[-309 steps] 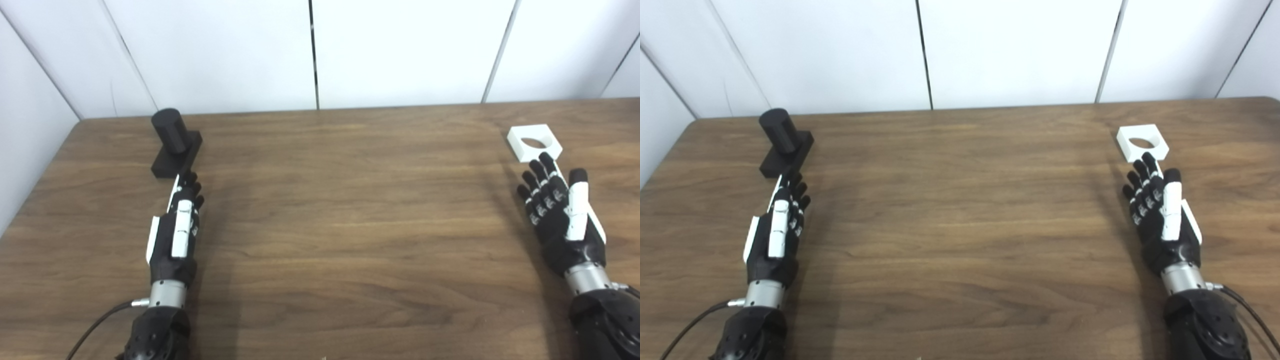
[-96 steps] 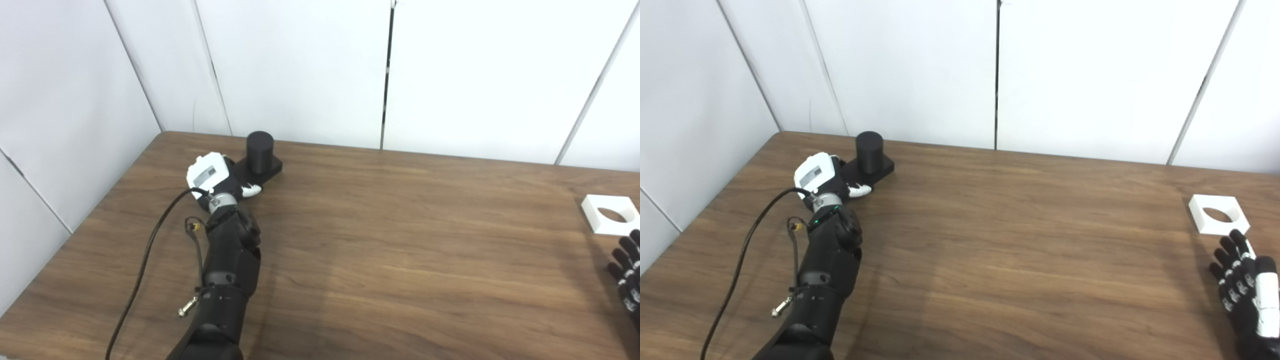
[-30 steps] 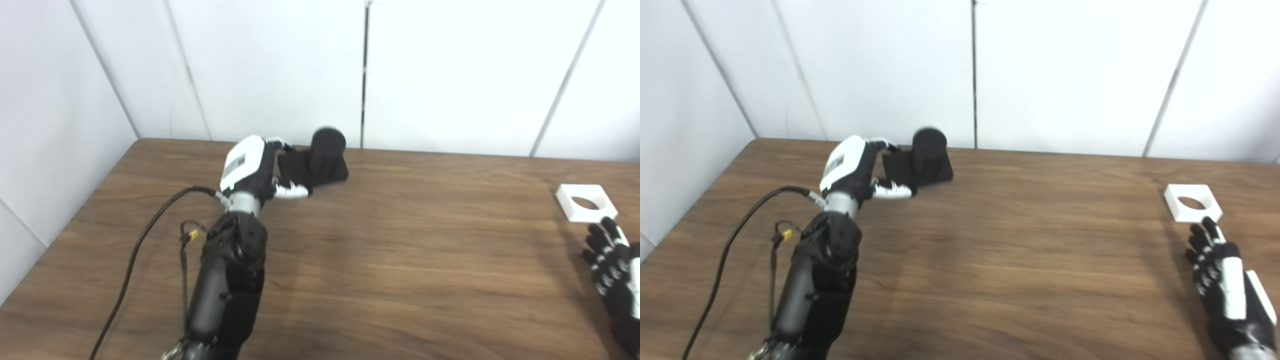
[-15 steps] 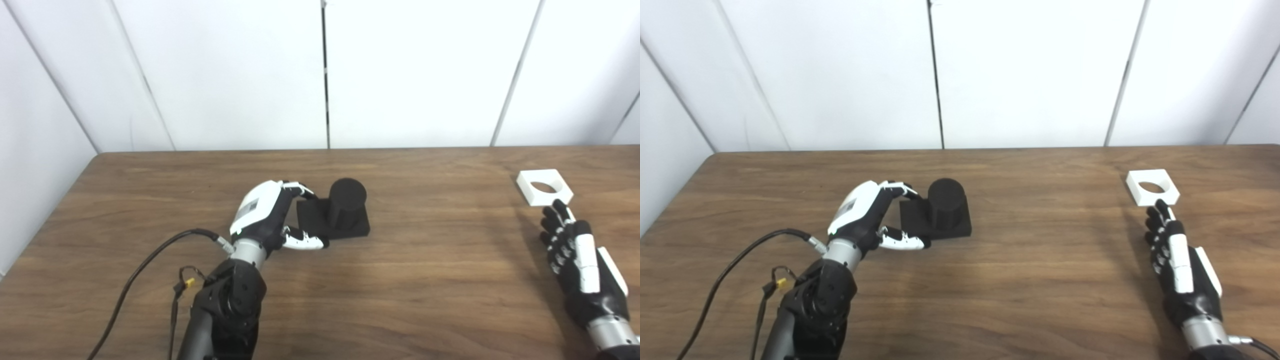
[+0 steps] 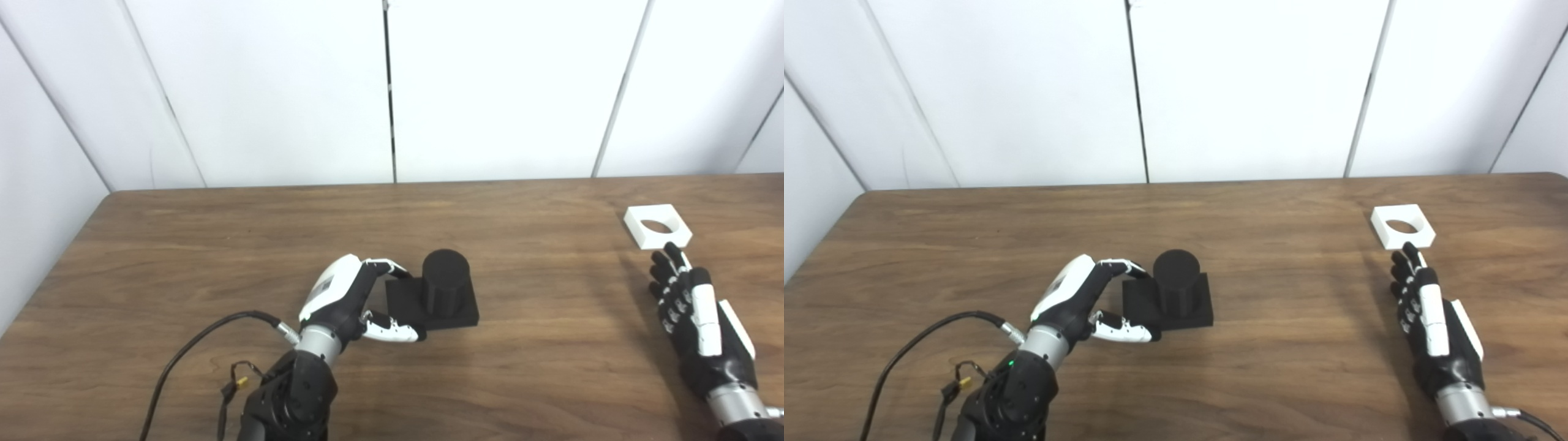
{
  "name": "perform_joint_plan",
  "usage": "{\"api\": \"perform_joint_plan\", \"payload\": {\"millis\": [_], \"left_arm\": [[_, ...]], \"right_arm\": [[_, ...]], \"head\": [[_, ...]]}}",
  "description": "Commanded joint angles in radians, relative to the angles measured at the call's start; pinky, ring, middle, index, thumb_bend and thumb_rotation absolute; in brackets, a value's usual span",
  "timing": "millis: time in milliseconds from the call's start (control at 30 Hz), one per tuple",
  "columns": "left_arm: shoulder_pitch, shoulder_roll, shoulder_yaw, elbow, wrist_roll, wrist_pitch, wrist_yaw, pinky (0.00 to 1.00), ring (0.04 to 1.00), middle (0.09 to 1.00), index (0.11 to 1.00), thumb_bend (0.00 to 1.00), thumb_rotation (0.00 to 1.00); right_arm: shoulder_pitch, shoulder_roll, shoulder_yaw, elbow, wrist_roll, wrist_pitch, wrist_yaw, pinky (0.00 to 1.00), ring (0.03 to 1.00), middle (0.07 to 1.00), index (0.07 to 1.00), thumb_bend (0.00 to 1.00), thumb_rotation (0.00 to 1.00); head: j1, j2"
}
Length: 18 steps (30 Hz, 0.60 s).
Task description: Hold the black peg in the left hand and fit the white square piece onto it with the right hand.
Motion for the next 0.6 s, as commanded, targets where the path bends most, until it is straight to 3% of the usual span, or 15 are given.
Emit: {"api": "perform_joint_plan", "payload": {"millis": [0, 267, 333, 567], "left_arm": [[0.000, -0.011, 0.008, -0.020, 0.014, -0.002, 0.017, 0.90, 0.965, 0.874, 0.489, 0.51, 0.06], [0.076, 0.003, -0.008, -0.040, -0.012, -0.004, 0.021, 0.90, 0.977, 0.881, 0.490, 0.50, 0.06], [0.085, 0.010, -0.016, -0.039, -0.014, -0.005, 0.029, 0.94, 0.984, 0.890, 0.489, 0.50, 0.06], [0.112, 0.045, -0.071, 0.004, 0.013, -0.035, 0.119, 1.00, 1.000, 0.934, 0.488, 0.51, 0.06]], "right_arm": [[-0.003, 0.009, 0.017, -0.022, 0.008, 0.025, 0.013, 1.00, 1.000, 0.987, 1.000, 0.56, 1.00], [-0.010, 0.010, 0.002, -0.014, 0.016, 0.030, 0.006, 1.00, 1.000, 0.976, 1.000, 0.58, 1.00], [-0.010, 0.011, 0.001, -0.015, 0.019, 0.032, 0.007, 1.00, 1.000, 0.976, 1.000, 0.58, 1.00], [-0.003, 0.005, -0.001, -0.026, 0.028, 0.033, 0.014, 1.00, 1.000, 0.975, 1.000, 0.58, 1.00]], "head": [[-0.001, 0.003], [-0.005, 0.015], [-0.004, 0.018], [0.000, 0.022]]}}
